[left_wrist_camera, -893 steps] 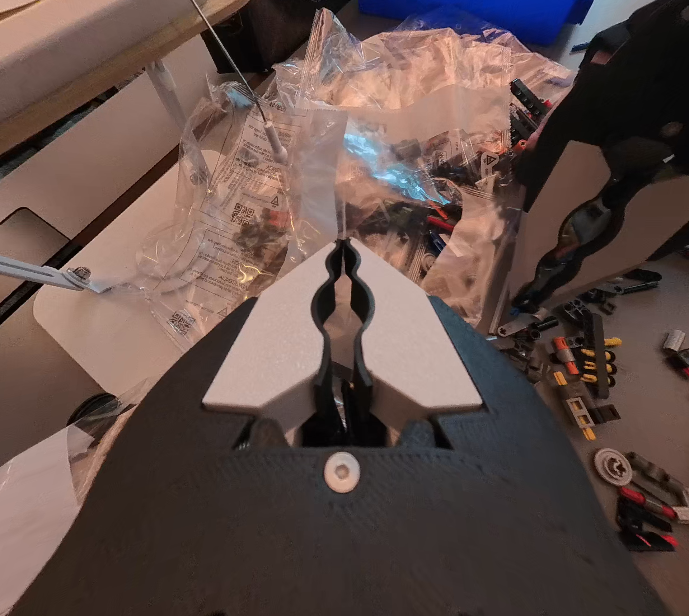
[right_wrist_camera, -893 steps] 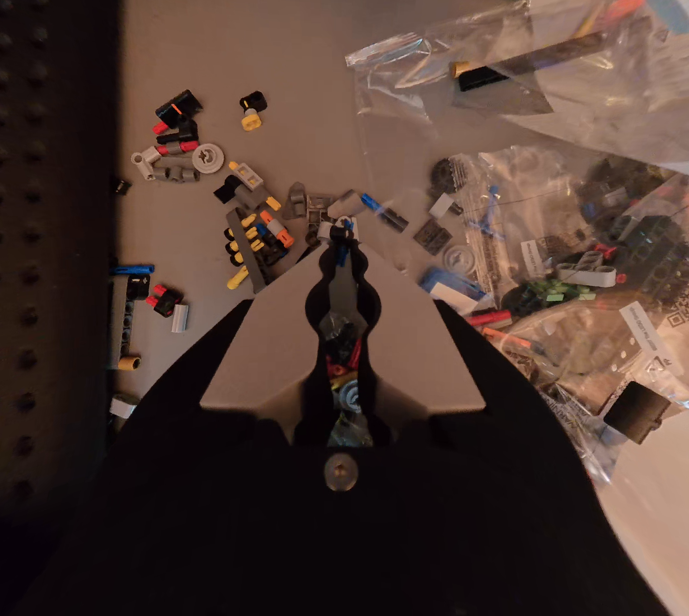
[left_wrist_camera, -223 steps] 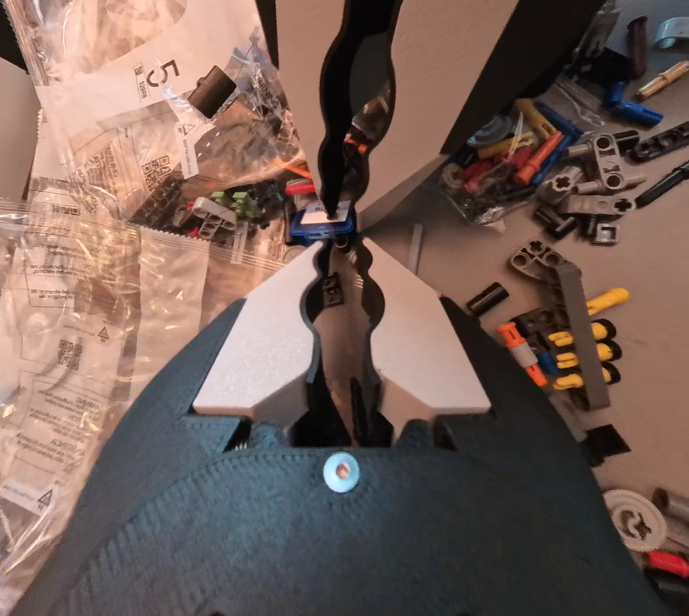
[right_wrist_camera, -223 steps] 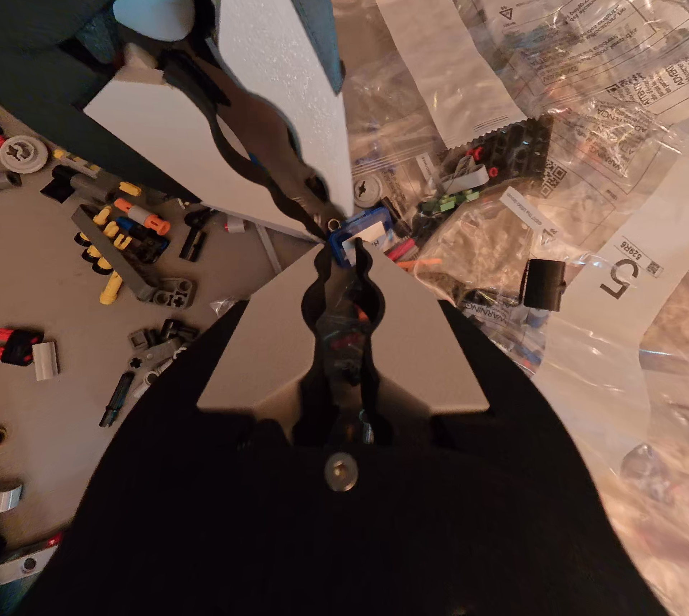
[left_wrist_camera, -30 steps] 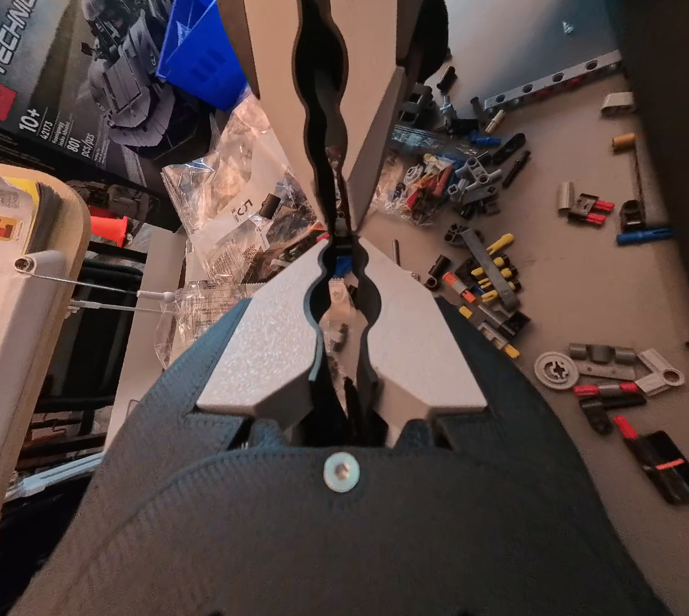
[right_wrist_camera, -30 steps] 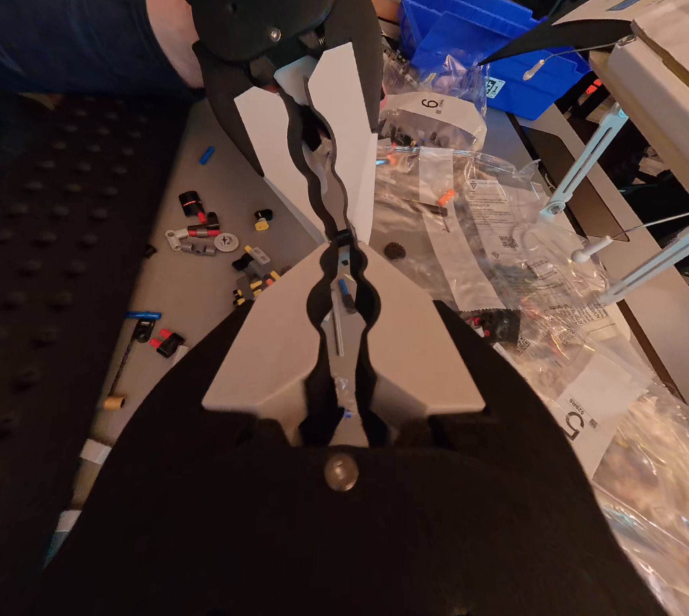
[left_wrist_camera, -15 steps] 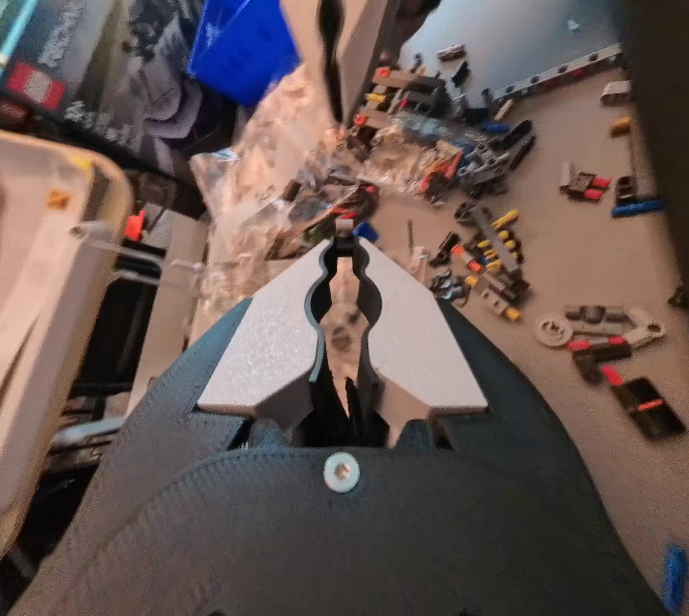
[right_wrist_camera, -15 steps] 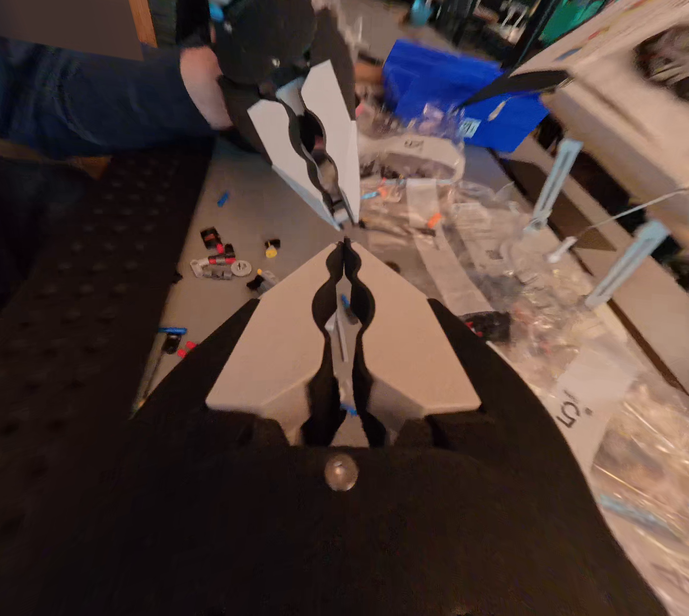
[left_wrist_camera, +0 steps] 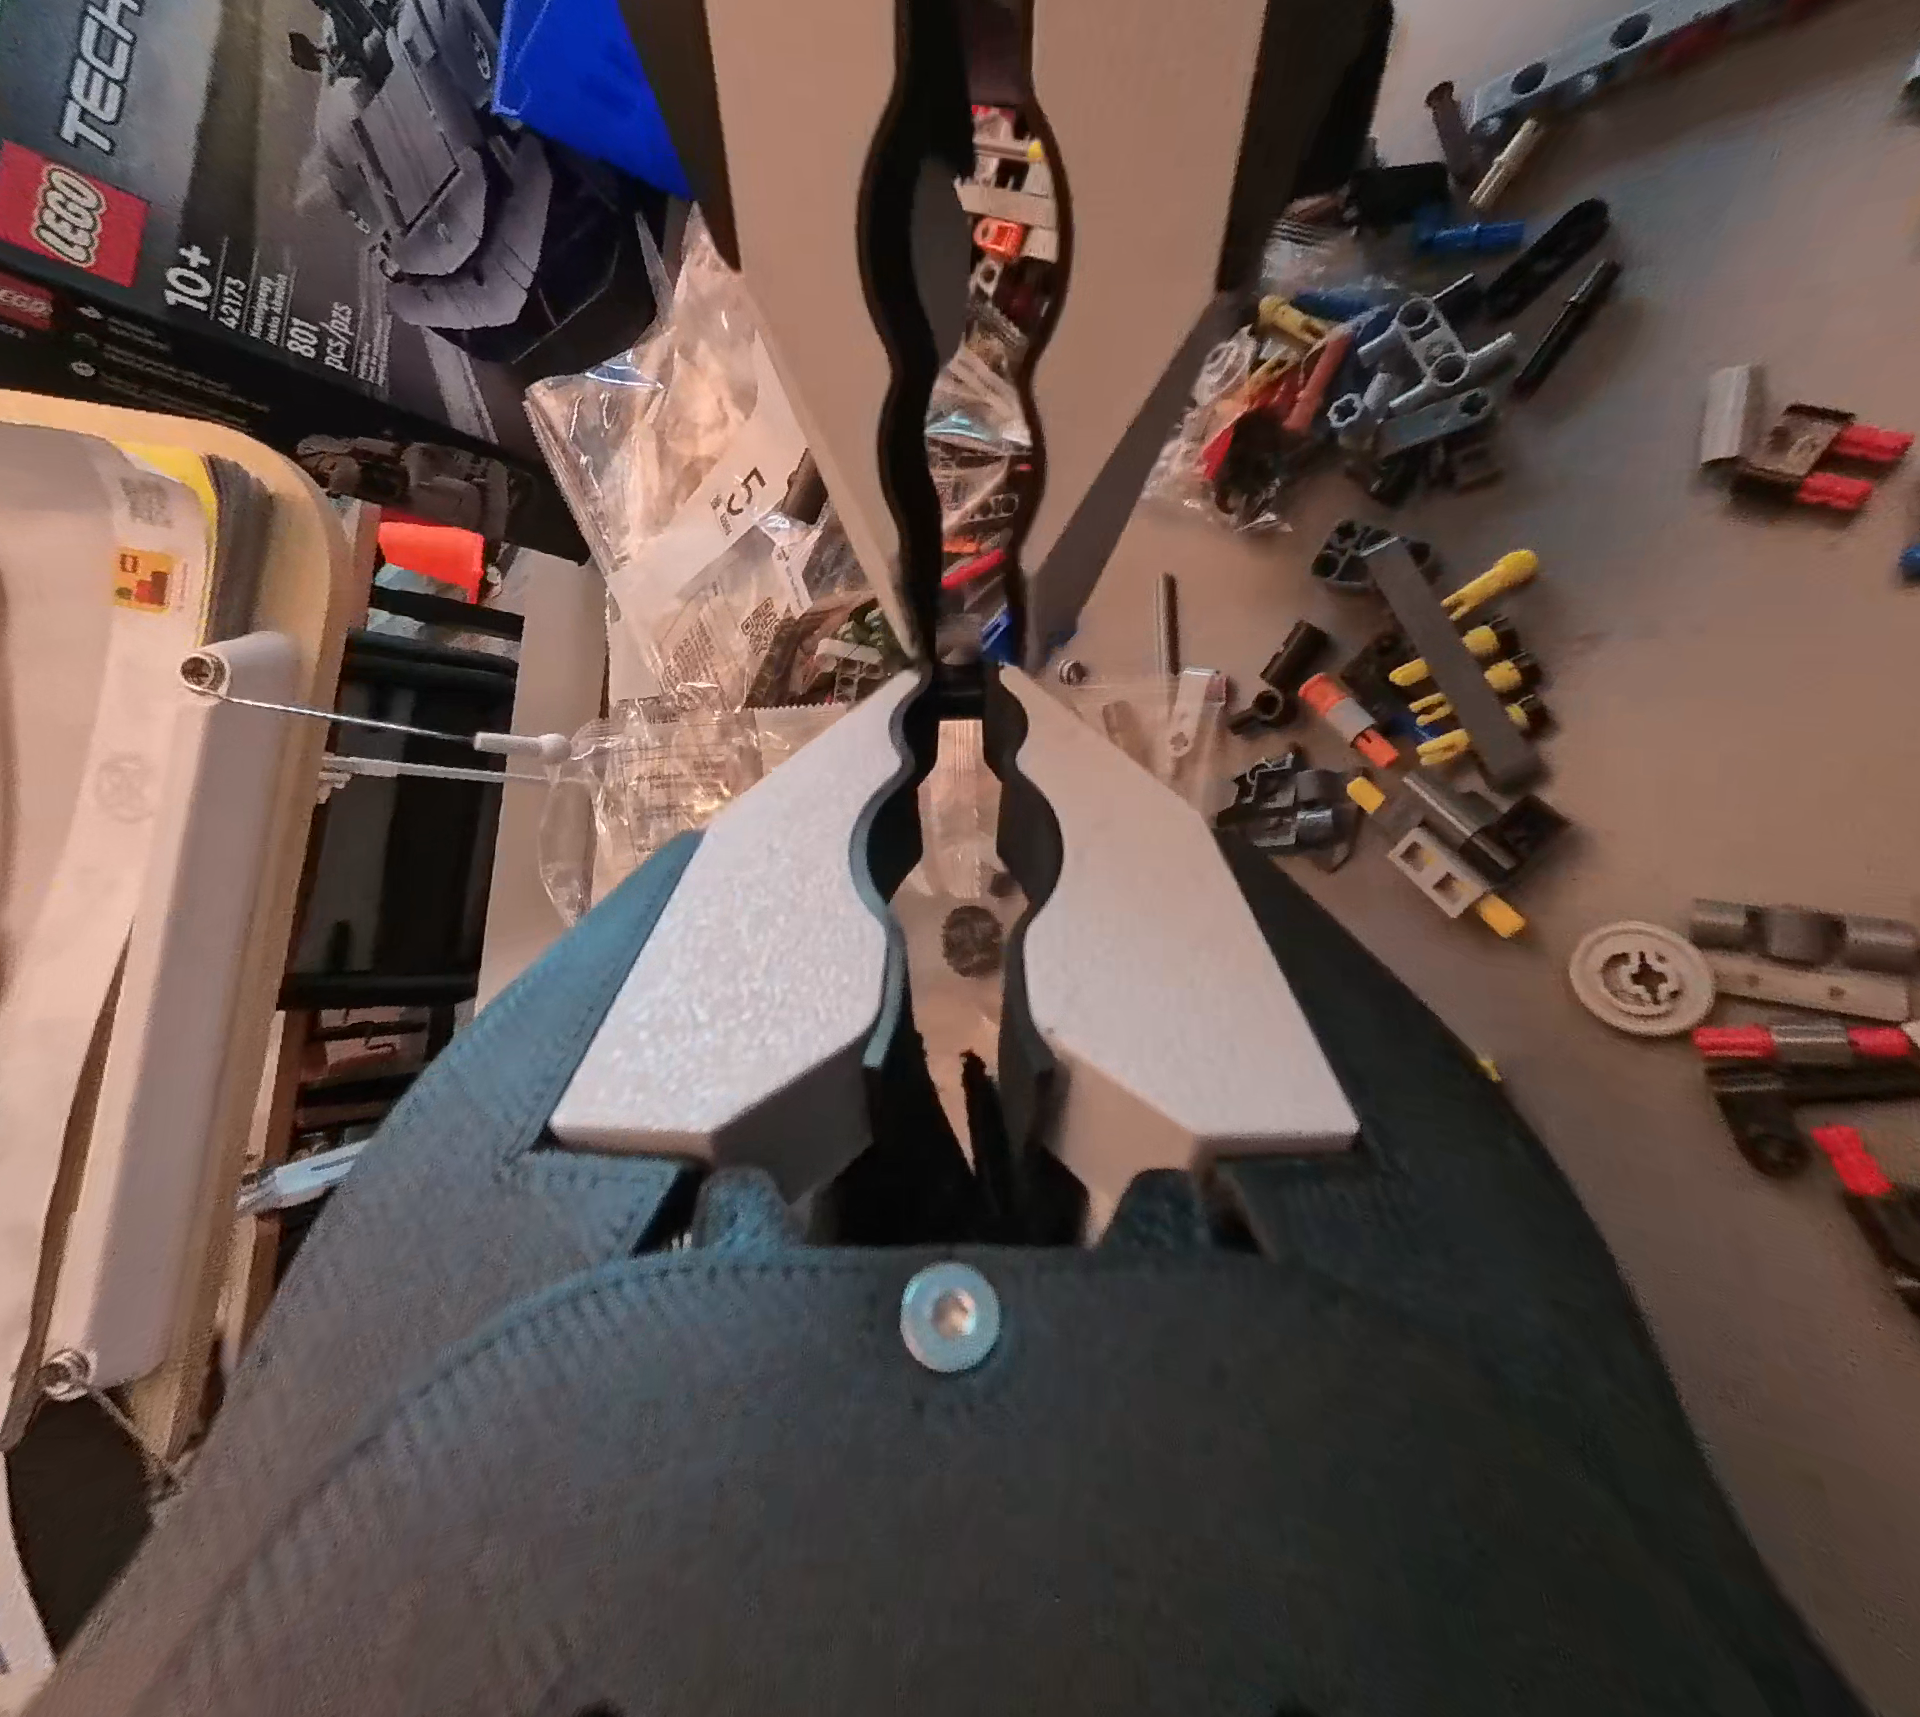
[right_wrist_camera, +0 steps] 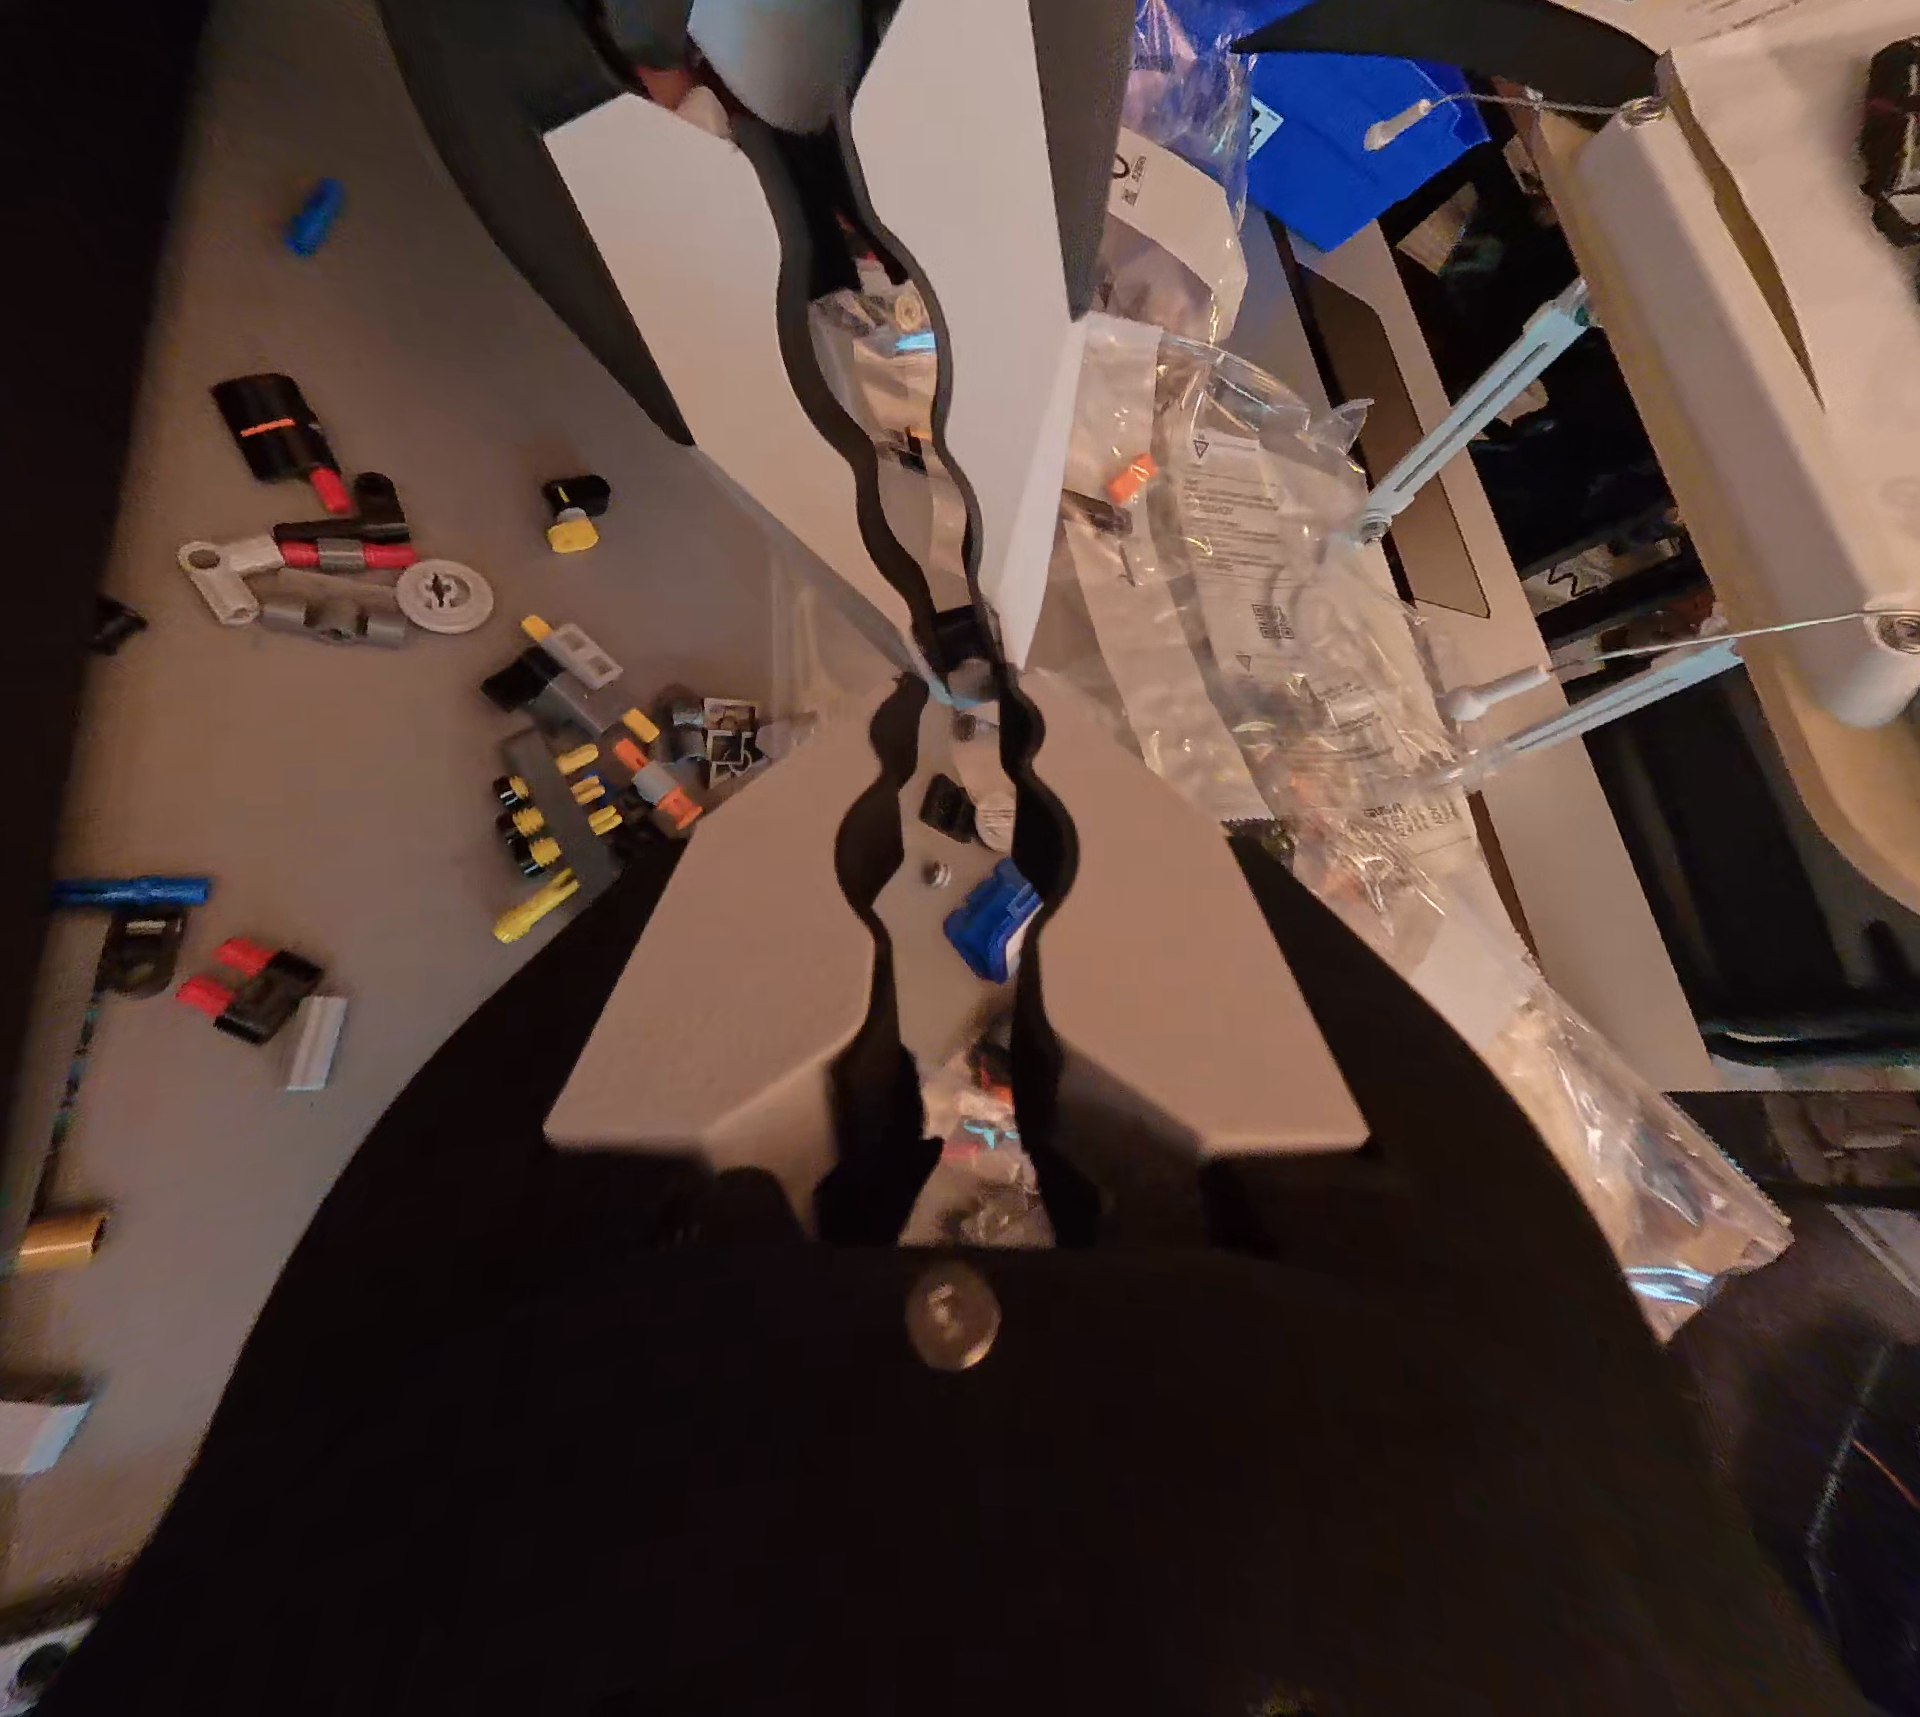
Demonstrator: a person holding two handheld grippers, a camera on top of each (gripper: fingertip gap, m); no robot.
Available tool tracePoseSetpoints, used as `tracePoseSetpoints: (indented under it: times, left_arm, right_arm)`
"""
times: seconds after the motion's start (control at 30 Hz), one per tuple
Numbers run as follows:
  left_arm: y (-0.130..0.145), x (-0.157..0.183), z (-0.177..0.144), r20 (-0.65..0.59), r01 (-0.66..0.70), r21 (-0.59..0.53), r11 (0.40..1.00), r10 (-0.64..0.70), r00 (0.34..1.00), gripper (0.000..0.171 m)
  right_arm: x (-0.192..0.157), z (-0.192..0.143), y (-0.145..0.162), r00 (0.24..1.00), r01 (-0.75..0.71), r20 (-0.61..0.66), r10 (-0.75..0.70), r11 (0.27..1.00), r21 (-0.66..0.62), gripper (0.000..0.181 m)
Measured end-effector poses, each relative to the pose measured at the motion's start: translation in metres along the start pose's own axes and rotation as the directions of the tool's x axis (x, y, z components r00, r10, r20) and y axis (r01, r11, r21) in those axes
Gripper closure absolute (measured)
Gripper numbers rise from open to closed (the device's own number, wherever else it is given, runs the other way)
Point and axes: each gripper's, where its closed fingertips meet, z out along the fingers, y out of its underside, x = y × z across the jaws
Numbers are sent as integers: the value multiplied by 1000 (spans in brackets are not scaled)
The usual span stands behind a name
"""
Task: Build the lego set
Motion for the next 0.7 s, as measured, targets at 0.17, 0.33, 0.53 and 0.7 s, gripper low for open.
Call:
tracePoseSetpoints:
  times: [0.17,0.33,0.53,0.7]
  left_arm:
    - [6,5,4,-6,-47,-43,998,47,999,166]
    - [4,3,3,7,-56,-31,998,56,998,165]
    - [4,11,-3,-52,-40,37,999,41,998,165]
    - [-10,10,-16,-47,-40,110,993,45,998,165]
  right_arm:
    - [-1,6,9,998,57,-20,-58,996,-74,177]
    - [0,4,8,997,62,-30,-65,994,-92,178]
    - [-9,1,0,999,23,32,-22,999,-44,178]
    - [-12,-12,-14,995,-48,93,41,997,67,178]
